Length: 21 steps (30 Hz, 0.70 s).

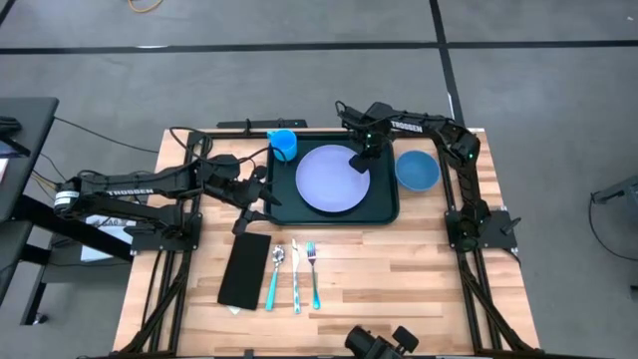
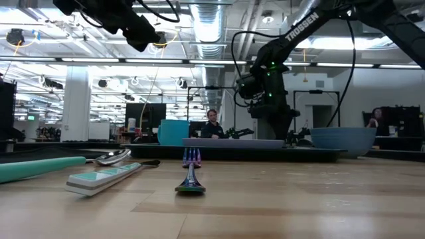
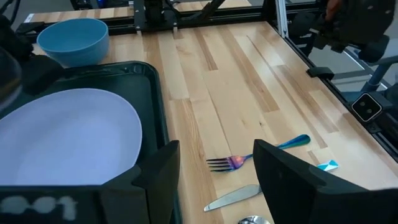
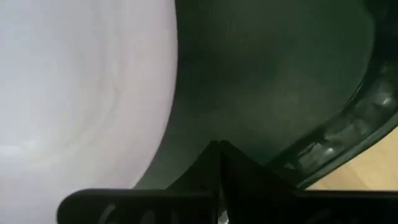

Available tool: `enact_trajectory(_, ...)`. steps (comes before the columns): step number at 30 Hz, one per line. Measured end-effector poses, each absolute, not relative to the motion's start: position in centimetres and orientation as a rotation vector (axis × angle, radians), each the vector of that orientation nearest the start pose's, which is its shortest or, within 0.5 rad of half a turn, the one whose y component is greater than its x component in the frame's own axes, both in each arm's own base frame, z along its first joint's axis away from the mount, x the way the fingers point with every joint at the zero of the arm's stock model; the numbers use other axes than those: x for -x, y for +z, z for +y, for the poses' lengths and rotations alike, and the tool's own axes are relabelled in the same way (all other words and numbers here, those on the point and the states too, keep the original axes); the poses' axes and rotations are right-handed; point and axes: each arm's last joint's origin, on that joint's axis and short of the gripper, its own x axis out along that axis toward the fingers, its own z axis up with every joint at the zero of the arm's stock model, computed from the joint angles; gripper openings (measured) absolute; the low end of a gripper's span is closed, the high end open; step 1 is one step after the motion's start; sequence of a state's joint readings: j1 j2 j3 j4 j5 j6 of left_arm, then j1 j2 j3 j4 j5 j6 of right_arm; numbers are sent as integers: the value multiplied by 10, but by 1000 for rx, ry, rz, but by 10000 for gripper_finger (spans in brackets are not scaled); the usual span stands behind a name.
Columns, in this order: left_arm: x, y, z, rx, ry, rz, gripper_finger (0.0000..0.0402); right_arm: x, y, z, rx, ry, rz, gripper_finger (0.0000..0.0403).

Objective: Set up tray
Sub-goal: Put the purple plate on the tray

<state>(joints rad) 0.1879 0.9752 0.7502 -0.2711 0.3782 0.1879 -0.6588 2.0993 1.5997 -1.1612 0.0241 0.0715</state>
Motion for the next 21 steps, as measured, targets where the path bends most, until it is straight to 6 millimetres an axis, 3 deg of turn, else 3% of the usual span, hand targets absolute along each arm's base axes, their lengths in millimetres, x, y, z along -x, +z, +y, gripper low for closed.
enact_trajectory(5,-206,281,28,-45,-230,457,192,-302,164,-235,-595,-574,1620,0)
enact_trajectory(21,-206,281,28,-44,-230,457,192,-315,164,-217,-645,-492,1600,0)
